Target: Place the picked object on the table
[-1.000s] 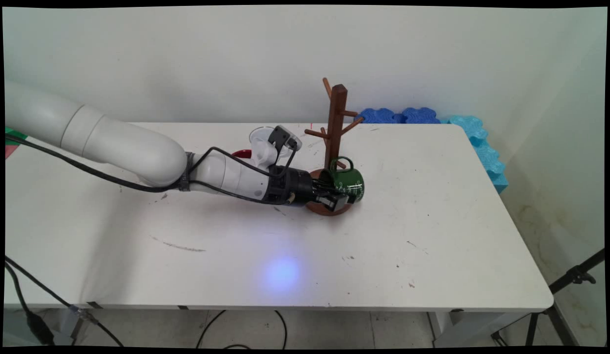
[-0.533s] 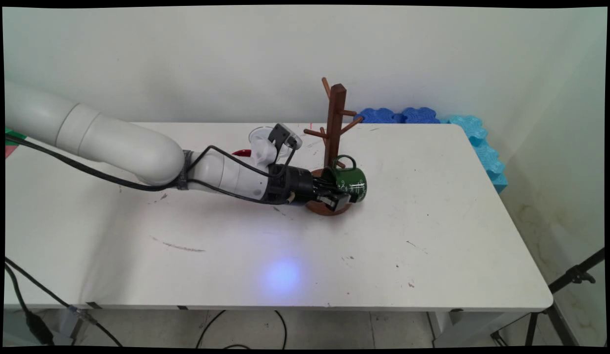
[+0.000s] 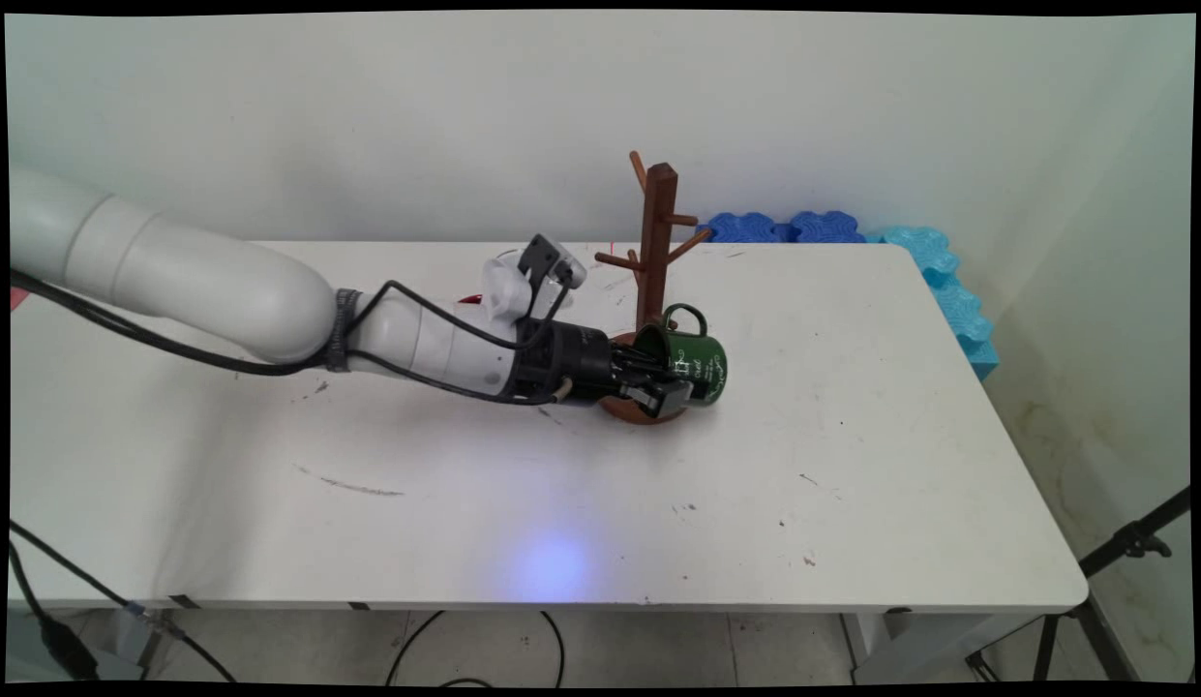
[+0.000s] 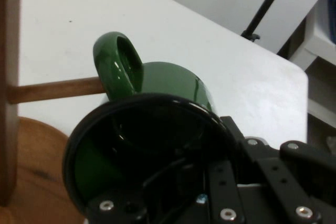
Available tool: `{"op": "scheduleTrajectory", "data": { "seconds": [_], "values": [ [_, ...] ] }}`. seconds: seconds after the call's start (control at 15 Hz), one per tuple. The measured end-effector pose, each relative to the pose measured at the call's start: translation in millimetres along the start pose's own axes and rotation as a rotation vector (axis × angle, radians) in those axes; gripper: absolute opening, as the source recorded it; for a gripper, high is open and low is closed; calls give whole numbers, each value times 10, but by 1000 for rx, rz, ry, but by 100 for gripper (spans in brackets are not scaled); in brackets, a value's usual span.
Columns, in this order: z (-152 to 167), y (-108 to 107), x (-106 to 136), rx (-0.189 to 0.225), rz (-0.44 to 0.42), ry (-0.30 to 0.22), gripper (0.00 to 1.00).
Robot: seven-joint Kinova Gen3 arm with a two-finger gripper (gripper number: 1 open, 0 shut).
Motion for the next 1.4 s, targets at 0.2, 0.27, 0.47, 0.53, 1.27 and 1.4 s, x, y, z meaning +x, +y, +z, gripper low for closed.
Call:
{"op": "scheduleTrajectory", "data": {
  "seconds": [0.2,0.27,0.47,0.53,1.27,1.4],
  "values": [
    [-137,146,15,-21,4,-1,0],
    [-181,192,18,-29,5,-2,0],
    [-352,346,15,-53,13,-7,0],
    [-404,389,14,-60,18,-10,0],
    [-1268,607,215,-26,200,-205,0],
    [-1416,602,296,-5,220,-244,0]
  ]
}}
